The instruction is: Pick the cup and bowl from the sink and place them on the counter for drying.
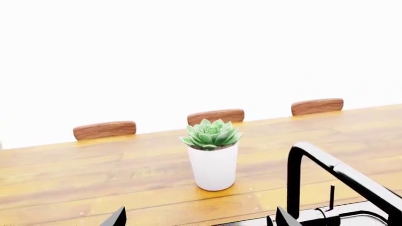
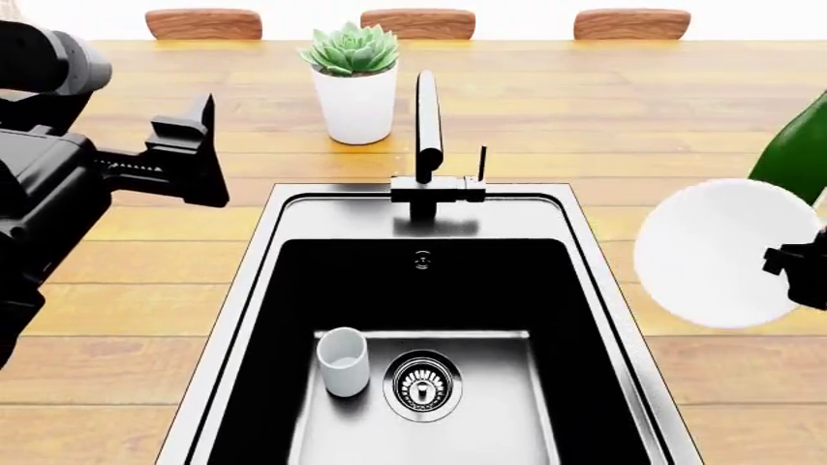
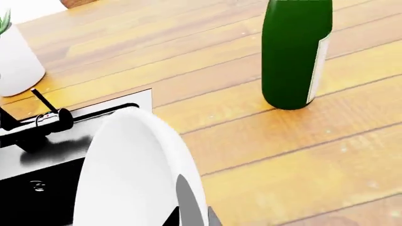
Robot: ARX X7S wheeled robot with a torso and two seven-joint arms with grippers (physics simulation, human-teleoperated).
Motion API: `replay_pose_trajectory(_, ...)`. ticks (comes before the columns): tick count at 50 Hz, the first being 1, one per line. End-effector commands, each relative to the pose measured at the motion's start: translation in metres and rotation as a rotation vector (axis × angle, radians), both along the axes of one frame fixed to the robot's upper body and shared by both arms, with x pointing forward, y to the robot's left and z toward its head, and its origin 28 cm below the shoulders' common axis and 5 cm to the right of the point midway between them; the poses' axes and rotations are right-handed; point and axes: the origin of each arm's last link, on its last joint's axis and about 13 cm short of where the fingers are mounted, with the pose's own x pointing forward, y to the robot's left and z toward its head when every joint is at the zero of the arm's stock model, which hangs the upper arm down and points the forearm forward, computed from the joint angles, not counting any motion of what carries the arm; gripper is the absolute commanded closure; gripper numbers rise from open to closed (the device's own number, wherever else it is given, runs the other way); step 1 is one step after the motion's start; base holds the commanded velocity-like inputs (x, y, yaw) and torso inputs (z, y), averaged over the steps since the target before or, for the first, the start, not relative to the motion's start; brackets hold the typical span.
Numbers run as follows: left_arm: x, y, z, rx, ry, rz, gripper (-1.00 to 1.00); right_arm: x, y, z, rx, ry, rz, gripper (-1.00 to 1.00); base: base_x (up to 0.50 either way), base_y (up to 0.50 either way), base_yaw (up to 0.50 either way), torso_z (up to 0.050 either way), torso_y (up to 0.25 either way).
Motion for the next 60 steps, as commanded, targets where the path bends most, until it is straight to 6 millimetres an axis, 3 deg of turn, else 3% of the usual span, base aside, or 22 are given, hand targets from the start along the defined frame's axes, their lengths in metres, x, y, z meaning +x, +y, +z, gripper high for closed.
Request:
replay_pose_trajectory(1,0.002,-0.002,-0.002,-0.005,0.007,0.010,-1.00,-0.029,-0.024,-0.009,0.036,-0.020,-0.170,1.00,0.00,0.00,0.00,0.000,0.000)
replay_pose_trajectory(7,-0.002,0.002,-0.004,-0.011,0.011,0.016,-1.00,-0.038,-0.036,-0.026,0.075,-0.004,-0.247,1.00,0.00,0.00,0.00,0.000,0.000)
replay_pose_trajectory(26,-0.009,0.005,-0.003,-0.011,0.012,0.015,-1.00,-0.041,-0.040,-0.093,0.162,0.107,-0.304,1.00,0.00,0.00,0.00,0.000,0.000)
replay_pose_trajectory(44,-0.007,0.004,-0.007,-0.018,0.020,0.023,-1.00,-0.036,-0.041,-0.122,0.169,0.153,-0.330,1.00,0.00,0.00,0.00,0.000,0.000)
replay_pose_trajectory(50,-0.007,0.003,-0.007,-0.020,0.019,0.022,-1.00,-0.033,-0.049,-0.117,0.130,0.094,-0.447,1.00,0.00,0.00,0.00,0.000,0.000)
replay_pose_trajectory(51,-0.008,0.005,-0.008,-0.023,0.020,0.023,-1.00,-0.034,-0.050,-0.117,0.111,0.100,-0.459,-1.00,0.00,0.00,0.00,0.000,0.000)
replay_pose_trajectory(60,0.002,-0.002,-0.010,-0.026,0.020,0.025,-1.00,-0.035,-0.055,-0.110,0.038,0.032,-0.504,-1.00,0.00,0.00,0.00,0.000,0.000)
